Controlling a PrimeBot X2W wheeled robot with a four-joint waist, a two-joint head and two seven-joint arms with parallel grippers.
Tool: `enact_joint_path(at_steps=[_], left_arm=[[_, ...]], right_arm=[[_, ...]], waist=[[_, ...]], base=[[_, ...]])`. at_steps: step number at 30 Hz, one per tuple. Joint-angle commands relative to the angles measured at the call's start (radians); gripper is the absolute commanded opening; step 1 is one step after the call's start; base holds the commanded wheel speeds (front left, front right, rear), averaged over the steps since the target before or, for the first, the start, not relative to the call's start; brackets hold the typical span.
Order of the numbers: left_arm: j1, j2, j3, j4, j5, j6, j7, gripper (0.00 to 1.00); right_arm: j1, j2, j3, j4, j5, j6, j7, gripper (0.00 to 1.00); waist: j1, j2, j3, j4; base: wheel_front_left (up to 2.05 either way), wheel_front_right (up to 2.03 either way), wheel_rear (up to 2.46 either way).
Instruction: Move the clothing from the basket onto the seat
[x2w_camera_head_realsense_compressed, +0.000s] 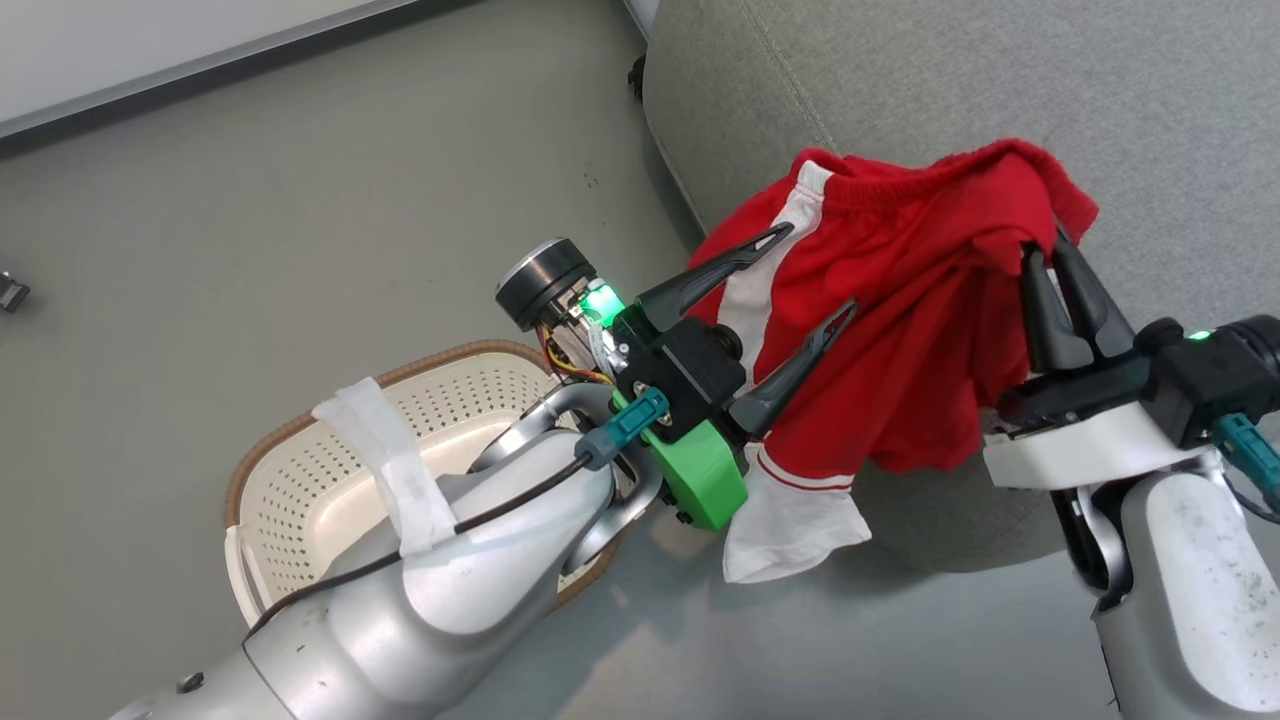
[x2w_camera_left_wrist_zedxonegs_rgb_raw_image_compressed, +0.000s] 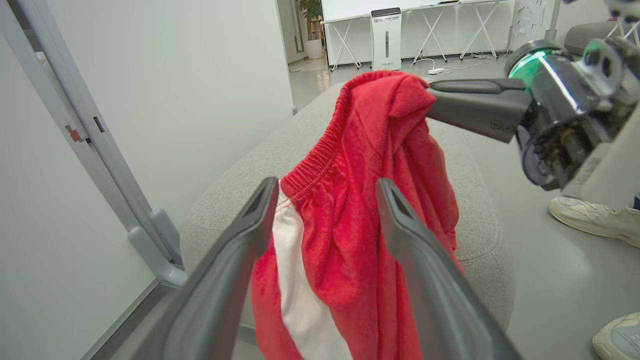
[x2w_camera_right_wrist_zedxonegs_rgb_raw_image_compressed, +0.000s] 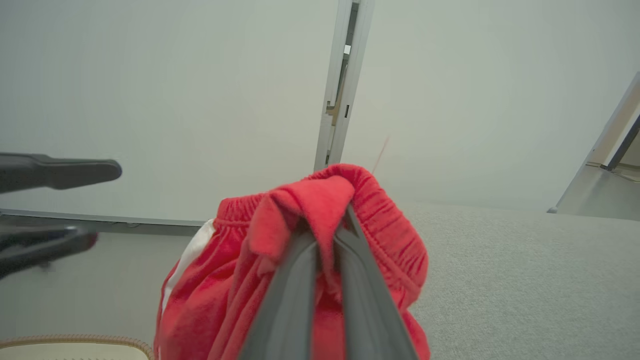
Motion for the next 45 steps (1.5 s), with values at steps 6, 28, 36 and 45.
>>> enact_joint_path(at_steps=[6,28,36,45], left_arm=[[-0.022,0.016,-0.003,-0.002,-0.01,0.008,0.002,1.0],[-0.093,0.036,-0.024,-0.034,0.028,0.017,0.028,1.0],[-0.124,0.044,-0.029,-0.042,0.037,0.016,0.034,1.0],[-0.152,0.046,-0.037,-0.043,0.043,0.015,0.038,1.0]], right_arm=[[-0.102,-0.003,-0.051,-0.022,0.007,-0.001,-0.003,0.0],[-0.611,-0.285,-0.344,0.071,0.058,-0.001,-0.003,0.0],[-0.7,-0.331,-0.375,0.178,0.075,-0.001,-0.003,0.0],[-0.664,-0.288,-0.363,0.347,0.044,-0.001,-0.003,0.0]], waist=[[0.0,0.0,0.021,0.009],[0.0,0.0,0.205,0.034],[0.0,0.0,0.27,0.025],[0.0,0.0,0.319,0.043]], base=[[0.0,0.0,0.0],[0.0,0.0,0.0],[0.0,0.0,0.0],[0.0,0.0,0.0]])
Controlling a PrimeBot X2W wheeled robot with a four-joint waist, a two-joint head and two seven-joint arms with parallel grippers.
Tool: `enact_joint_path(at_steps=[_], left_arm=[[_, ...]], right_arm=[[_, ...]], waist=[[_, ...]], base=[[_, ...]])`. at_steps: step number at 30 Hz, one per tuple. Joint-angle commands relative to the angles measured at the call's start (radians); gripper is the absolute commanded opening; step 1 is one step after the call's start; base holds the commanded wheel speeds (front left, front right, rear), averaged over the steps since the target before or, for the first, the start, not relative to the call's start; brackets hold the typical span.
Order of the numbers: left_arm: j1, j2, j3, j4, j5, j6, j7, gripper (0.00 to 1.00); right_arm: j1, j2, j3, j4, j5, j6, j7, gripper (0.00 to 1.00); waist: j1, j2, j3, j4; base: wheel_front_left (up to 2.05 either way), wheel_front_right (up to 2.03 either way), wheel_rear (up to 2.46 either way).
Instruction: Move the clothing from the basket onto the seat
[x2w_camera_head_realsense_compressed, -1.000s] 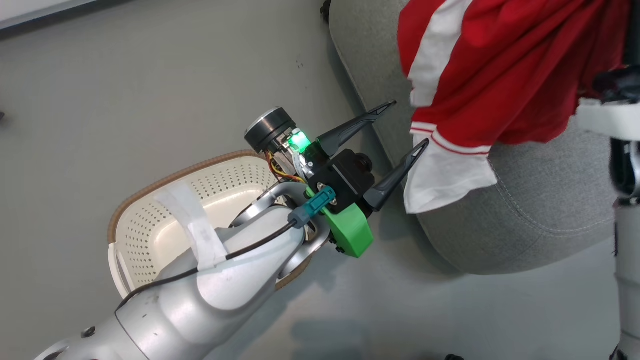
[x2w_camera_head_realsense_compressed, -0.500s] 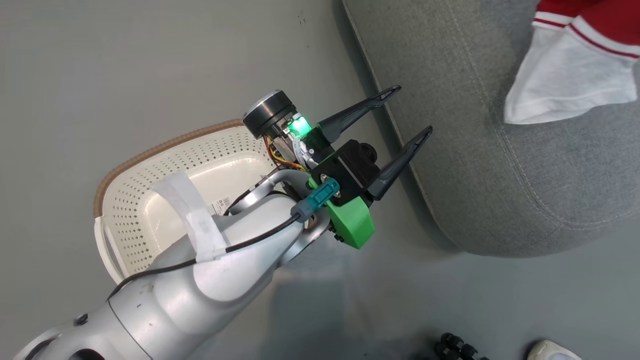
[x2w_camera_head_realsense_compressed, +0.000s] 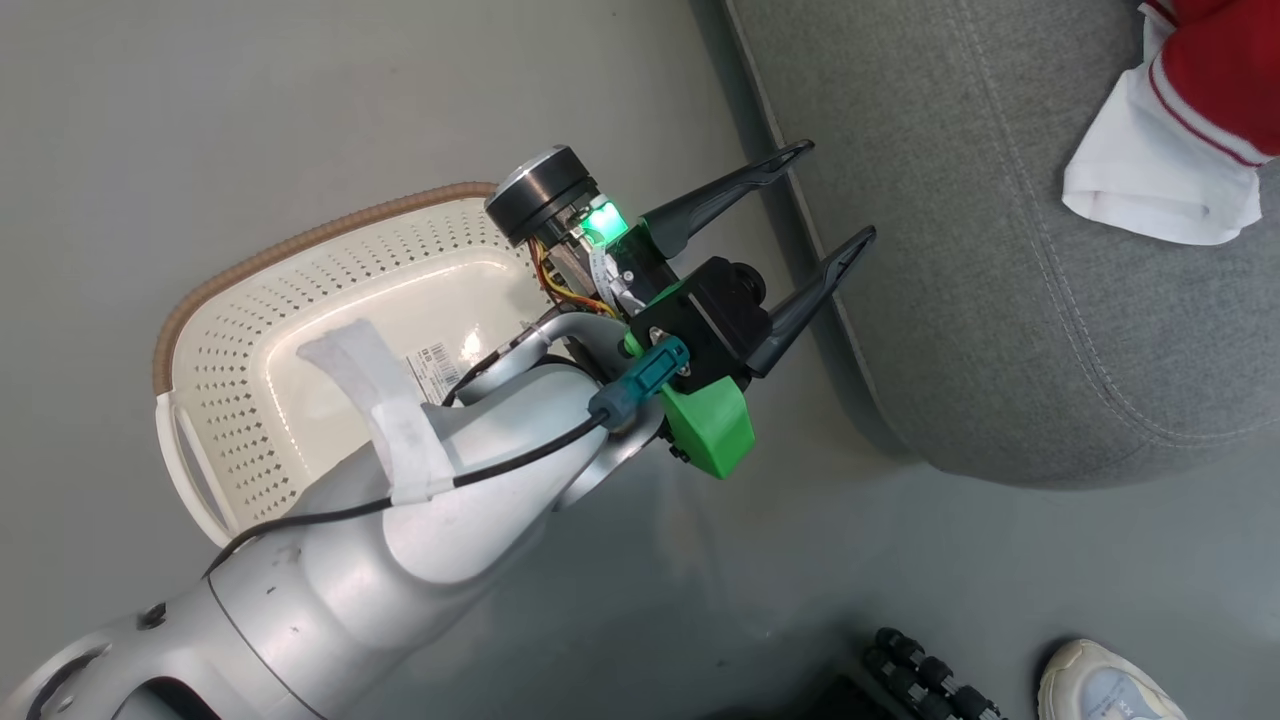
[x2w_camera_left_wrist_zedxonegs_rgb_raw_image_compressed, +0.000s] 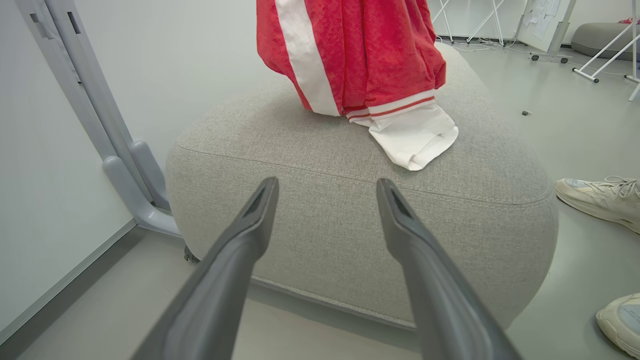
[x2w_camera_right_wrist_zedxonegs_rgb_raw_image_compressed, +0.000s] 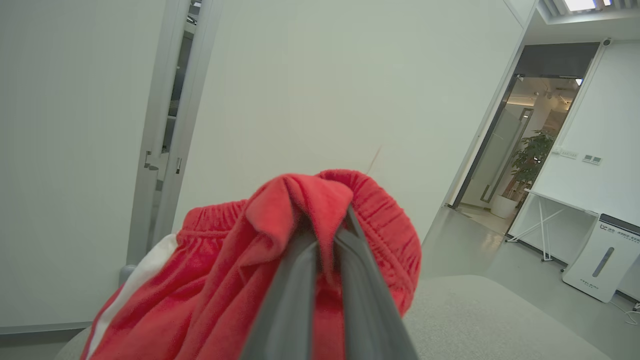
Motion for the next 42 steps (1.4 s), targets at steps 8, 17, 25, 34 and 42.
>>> enact_joint_path(at_steps=[8,17,25,34,42], left_arm=[[-0.022,0.016,-0.002,-0.004,0.005,0.012,-0.004,1.0],[-0.028,0.021,-0.006,-0.002,-0.001,0.017,-0.009,1.0],[0.015,0.017,0.003,0.022,-0.023,0.033,-0.041,1.0],[0.121,0.019,0.052,0.048,-0.082,0.075,-0.089,1.0],[0.243,0.047,0.132,0.036,-0.117,0.117,-0.1,1.0]], right_arm=[[0.075,0.021,0.0,0.189,-0.035,-0.001,-0.002,0.0],[0.087,0.037,-0.012,0.338,-0.041,-0.001,-0.002,0.0],[0.16,0.067,-0.042,0.267,-0.023,-0.001,-0.002,1.0],[0.39,0.129,-0.039,0.04,-0.032,-0.001,-0.002,1.0],[0.531,0.184,0.051,-0.143,-0.014,-0.001,-0.002,1.0]], waist=[[-0.0001,-0.0001,0.026,0.024],[-0.0001,-0.0001,0.034,0.032],[-0.0001,-0.0001,-0.036,0.035],[-0.0001,-0.0001,-0.186,0.049],[-0.0001,-0.0001,-0.291,0.103]], base=[[0.0,0.0,0.0],[0.0,0.0,0.0],[0.0,0.0,0.0],[0.0,0.0,0.0],[0.0,0.0,0.0]])
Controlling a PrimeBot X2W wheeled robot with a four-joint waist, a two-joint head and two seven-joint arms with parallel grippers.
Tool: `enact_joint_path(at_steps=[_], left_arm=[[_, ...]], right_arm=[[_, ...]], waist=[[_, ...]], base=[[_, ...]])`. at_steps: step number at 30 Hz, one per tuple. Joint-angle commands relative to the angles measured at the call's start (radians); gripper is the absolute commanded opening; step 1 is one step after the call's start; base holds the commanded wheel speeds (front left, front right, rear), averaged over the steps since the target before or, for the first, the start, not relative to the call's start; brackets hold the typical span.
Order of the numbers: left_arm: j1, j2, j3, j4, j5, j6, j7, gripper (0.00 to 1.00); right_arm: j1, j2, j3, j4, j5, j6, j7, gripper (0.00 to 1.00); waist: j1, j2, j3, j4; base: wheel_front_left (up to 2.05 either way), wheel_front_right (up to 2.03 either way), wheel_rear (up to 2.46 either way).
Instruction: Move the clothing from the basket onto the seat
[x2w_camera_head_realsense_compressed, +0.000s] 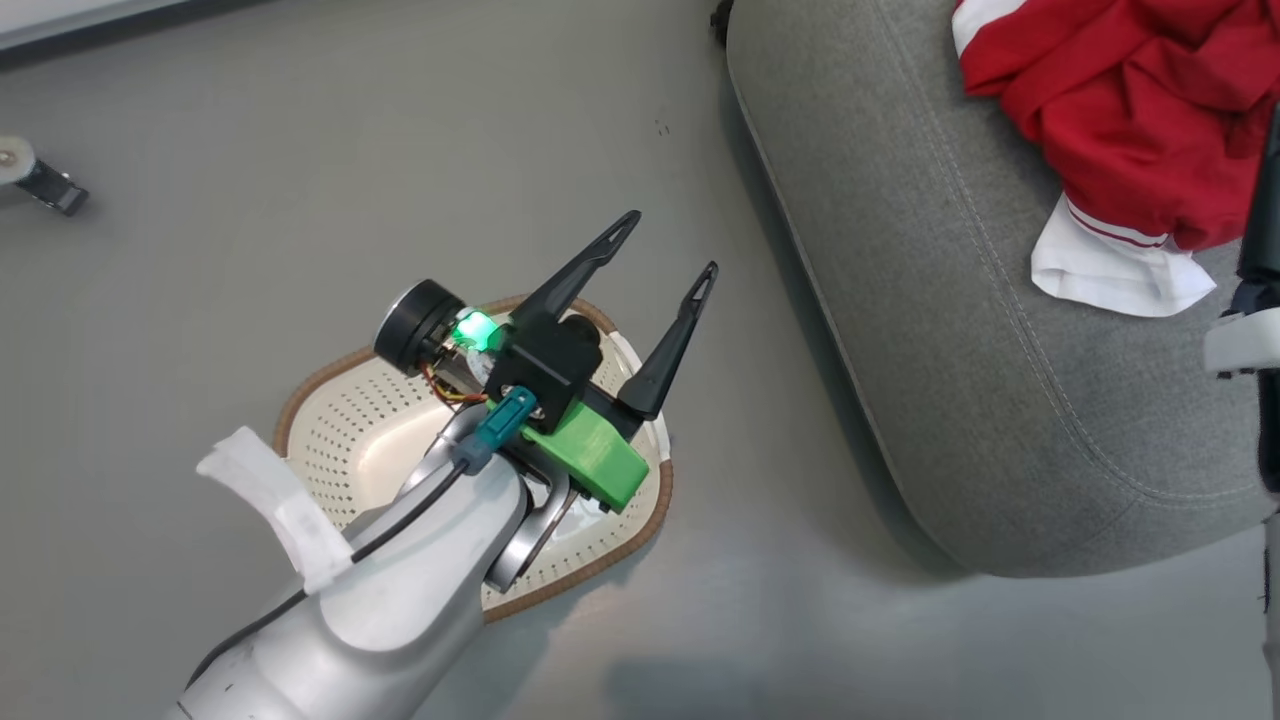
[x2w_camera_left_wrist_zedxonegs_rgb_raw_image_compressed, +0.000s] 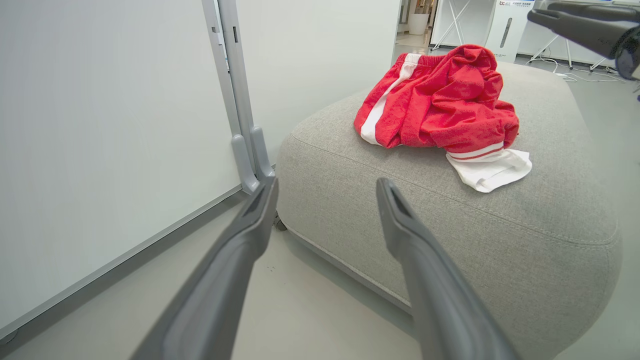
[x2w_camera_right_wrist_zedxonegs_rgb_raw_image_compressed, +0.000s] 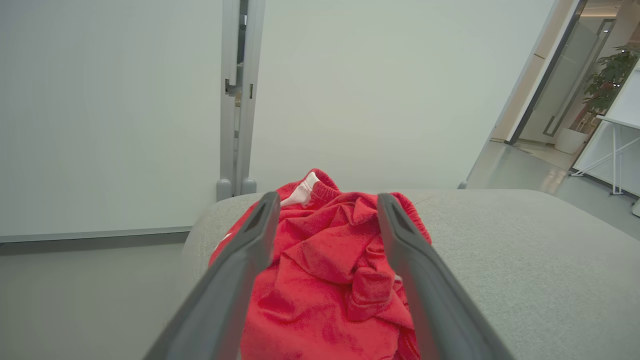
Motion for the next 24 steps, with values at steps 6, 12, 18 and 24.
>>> enact_joint_path(at_steps=[6,12,18,24], left_arm=[[0.113,0.026,0.113,-0.056,0.009,0.028,-0.004,1.0],[0.202,0.027,0.229,-0.098,0.029,0.028,-0.003,1.0],[0.294,0.019,0.356,-0.126,0.068,0.013,-0.003,1.0],[0.381,0.002,0.472,-0.144,0.112,-0.013,-0.003,1.0]], right_arm=[[0.085,0.038,0.089,-0.073,0.016,-0.001,-0.002,1.0],[0.125,0.075,0.155,-0.103,0.02,-0.001,-0.002,1.0],[0.156,0.098,0.195,-0.107,0.021,-0.001,-0.002,1.0],[0.207,0.115,0.21,-0.109,0.011,-0.001,-0.002,1.0]], waist=[[0.0,0.0,-0.115,0.095],[0.0,0.0,-0.161,0.15],[0.0,0.0,-0.201,0.194],[0.0,0.0,-0.241,0.226]], base=[[0.0,0.0,0.0],[0.0,0.0,0.0],[0.0,0.0,0.0],[0.0,0.0,0.0]])
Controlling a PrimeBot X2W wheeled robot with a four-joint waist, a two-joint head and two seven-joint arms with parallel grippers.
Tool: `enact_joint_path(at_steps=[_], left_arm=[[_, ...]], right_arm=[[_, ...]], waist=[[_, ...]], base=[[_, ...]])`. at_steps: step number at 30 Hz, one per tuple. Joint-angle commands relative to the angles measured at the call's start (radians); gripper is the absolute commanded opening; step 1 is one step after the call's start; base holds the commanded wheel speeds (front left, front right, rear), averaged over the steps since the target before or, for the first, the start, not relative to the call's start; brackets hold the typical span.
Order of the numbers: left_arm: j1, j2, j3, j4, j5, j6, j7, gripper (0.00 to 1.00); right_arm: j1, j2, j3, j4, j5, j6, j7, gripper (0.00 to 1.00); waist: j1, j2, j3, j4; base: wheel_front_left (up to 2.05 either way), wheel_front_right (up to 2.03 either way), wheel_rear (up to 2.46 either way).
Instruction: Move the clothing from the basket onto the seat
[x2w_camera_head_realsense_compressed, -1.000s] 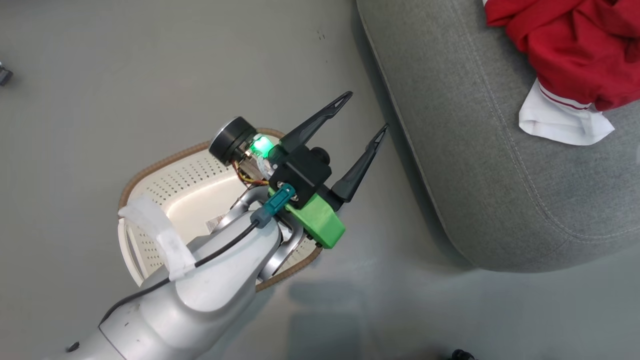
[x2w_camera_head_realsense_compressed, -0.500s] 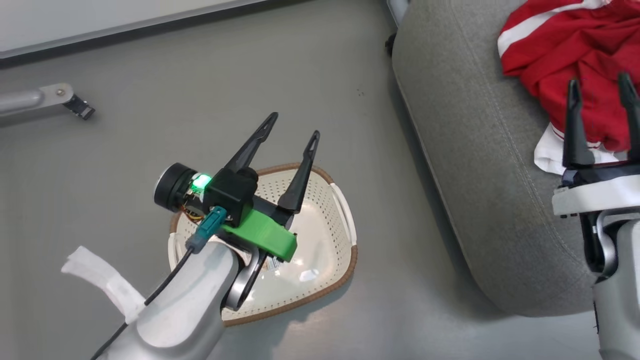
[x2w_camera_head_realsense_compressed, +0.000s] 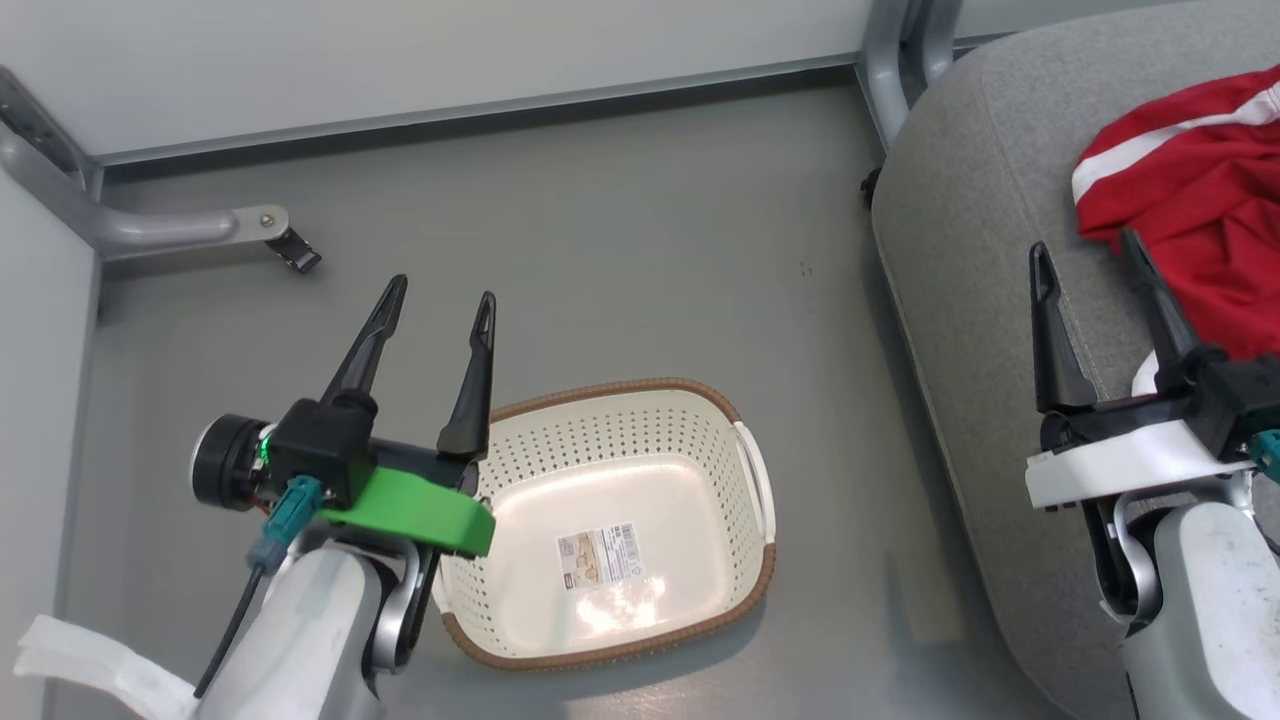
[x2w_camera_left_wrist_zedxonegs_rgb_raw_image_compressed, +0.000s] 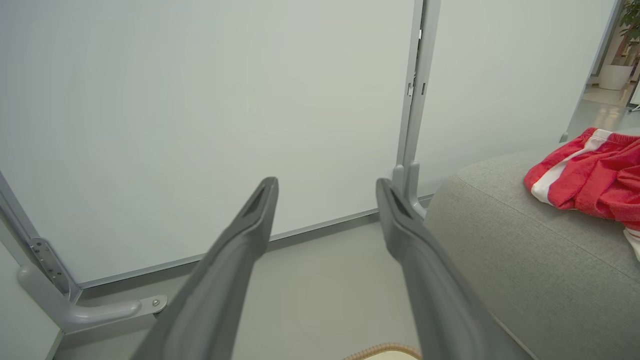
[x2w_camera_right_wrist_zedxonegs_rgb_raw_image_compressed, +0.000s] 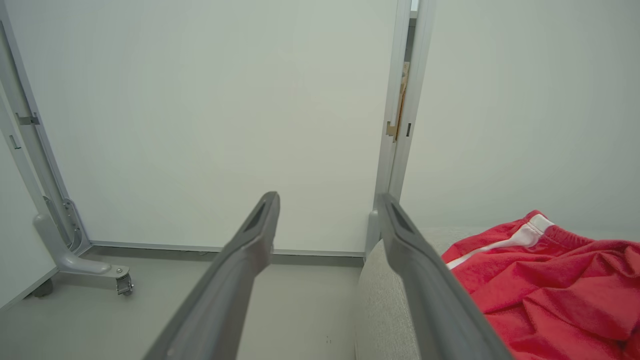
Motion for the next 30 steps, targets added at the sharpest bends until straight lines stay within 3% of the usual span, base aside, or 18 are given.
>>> enact_joint_path(at_steps=[1,18,30], left_arm=[[0.035,-0.006,0.025,-0.004,0.019,-0.01,0.0,1.0],[0.209,-0.111,0.283,-0.024,0.127,-0.088,0.0,1.0],[0.27,-0.158,0.349,-0.01,0.17,-0.139,0.0,1.0]], right_arm=[[0.026,0.002,-0.002,-0.002,-0.003,-0.001,-0.002,1.0],[0.213,0.047,-0.016,-0.047,-0.004,-0.001,-0.002,1.0],[0.303,0.058,0.001,-0.07,0.015,-0.001,-0.002,1.0]], waist=[[0.0,0.0,-0.039,0.033],[0.0,0.0,-0.125,0.073],[0.0,0.0,-0.162,0.099]], base=[[0.0,0.0,0.0],[0.0,0.0,0.0],[0.0,0.0,0.0]])
